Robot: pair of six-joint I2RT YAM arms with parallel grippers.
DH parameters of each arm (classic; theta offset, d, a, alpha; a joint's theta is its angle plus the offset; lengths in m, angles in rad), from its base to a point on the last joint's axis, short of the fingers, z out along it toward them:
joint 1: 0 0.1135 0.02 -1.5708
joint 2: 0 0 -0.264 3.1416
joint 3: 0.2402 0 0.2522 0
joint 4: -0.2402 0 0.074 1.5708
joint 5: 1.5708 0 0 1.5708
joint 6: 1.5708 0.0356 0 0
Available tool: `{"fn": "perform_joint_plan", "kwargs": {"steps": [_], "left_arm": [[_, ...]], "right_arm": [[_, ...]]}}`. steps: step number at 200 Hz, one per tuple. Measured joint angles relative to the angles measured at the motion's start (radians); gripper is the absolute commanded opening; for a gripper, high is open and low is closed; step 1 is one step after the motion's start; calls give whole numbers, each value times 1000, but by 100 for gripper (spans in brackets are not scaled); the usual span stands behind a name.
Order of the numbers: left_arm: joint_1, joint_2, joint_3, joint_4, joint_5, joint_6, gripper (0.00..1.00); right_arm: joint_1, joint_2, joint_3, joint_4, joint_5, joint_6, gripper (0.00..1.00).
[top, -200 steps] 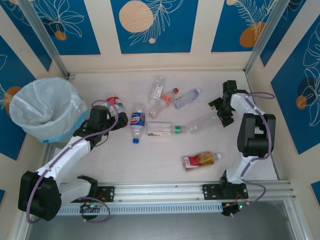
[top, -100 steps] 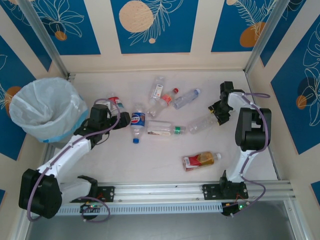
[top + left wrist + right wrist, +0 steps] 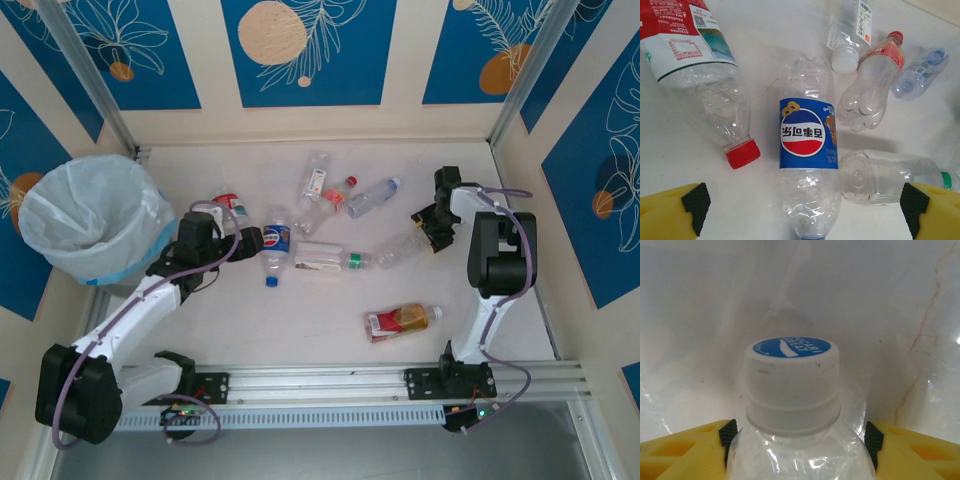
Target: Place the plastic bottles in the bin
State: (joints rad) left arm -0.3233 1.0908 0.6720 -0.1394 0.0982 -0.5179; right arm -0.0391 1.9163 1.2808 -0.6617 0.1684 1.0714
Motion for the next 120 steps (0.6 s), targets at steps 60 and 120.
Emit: {"fn": "perform_joint_plan", "kwargs": {"steps": [60, 120], "left_arm": [[0, 0, 1, 31, 59, 8, 99], [-78, 105, 46, 135, 220, 48, 99]], "right_arm": [[11, -54, -50, 34, 11, 6, 38], [196, -360, -127, 75, 134, -43, 36]]}}
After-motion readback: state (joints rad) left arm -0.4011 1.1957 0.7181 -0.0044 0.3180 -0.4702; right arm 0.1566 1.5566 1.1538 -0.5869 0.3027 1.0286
